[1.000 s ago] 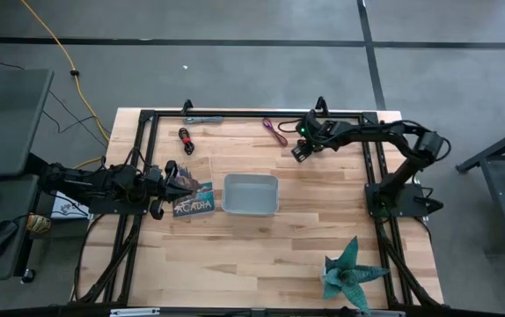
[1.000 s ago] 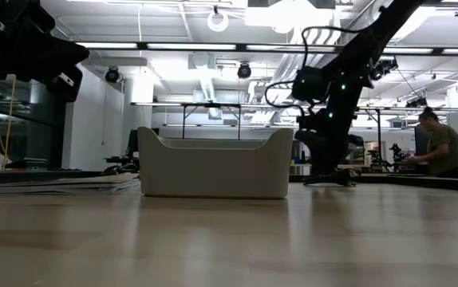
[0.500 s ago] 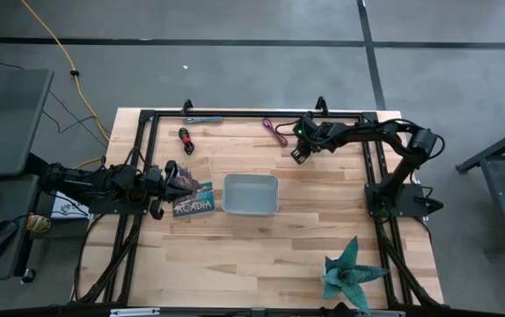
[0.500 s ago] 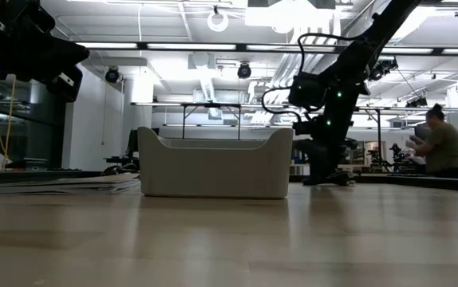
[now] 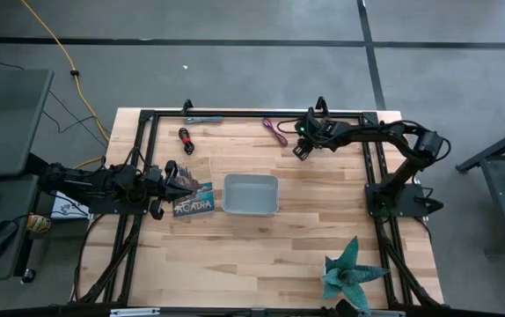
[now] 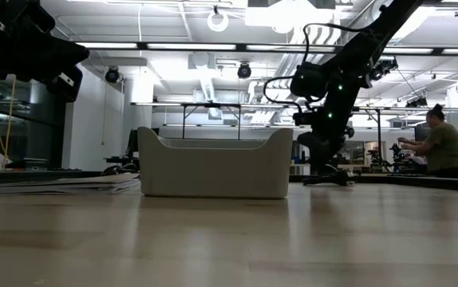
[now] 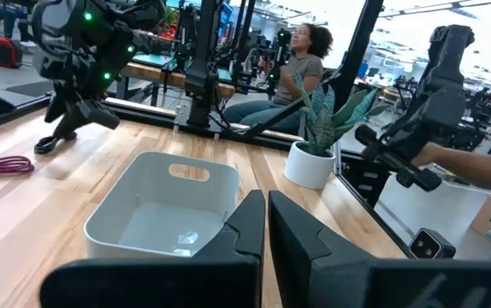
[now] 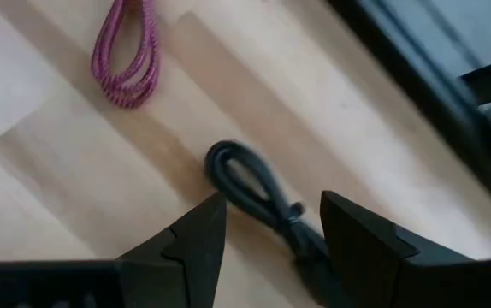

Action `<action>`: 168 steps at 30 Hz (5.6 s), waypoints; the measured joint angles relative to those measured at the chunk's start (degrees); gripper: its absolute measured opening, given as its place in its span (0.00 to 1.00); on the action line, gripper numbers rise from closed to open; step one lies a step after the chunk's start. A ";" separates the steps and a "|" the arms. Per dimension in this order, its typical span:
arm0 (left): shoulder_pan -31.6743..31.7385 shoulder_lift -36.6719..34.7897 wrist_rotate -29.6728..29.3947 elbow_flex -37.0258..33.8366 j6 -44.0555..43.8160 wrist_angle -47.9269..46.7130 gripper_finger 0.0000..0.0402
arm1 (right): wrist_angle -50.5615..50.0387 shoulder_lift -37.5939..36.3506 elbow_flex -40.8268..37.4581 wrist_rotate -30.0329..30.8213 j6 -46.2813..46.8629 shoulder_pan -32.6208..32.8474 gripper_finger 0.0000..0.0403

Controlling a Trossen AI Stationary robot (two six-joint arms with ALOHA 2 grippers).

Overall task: Pick and place USB-C Cables
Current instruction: Put the right black charger cable into the gray bin, then put the black charger cable into the gray bin

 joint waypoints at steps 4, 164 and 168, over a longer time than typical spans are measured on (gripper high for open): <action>0.02 0.02 -0.01 0.02 0.00 -0.01 0.00 | -0.05 0.33 0.00 0.94 -1.36 -1.83 0.46; 0.01 0.13 -0.01 0.00 0.00 0.19 0.00 | -14.21 18.57 33.41 -12.99 -3.75 35.32 0.51; 0.02 0.13 0.00 0.00 0.00 0.22 0.00 | -16.83 11.80 28.54 -11.62 -2.10 36.09 0.51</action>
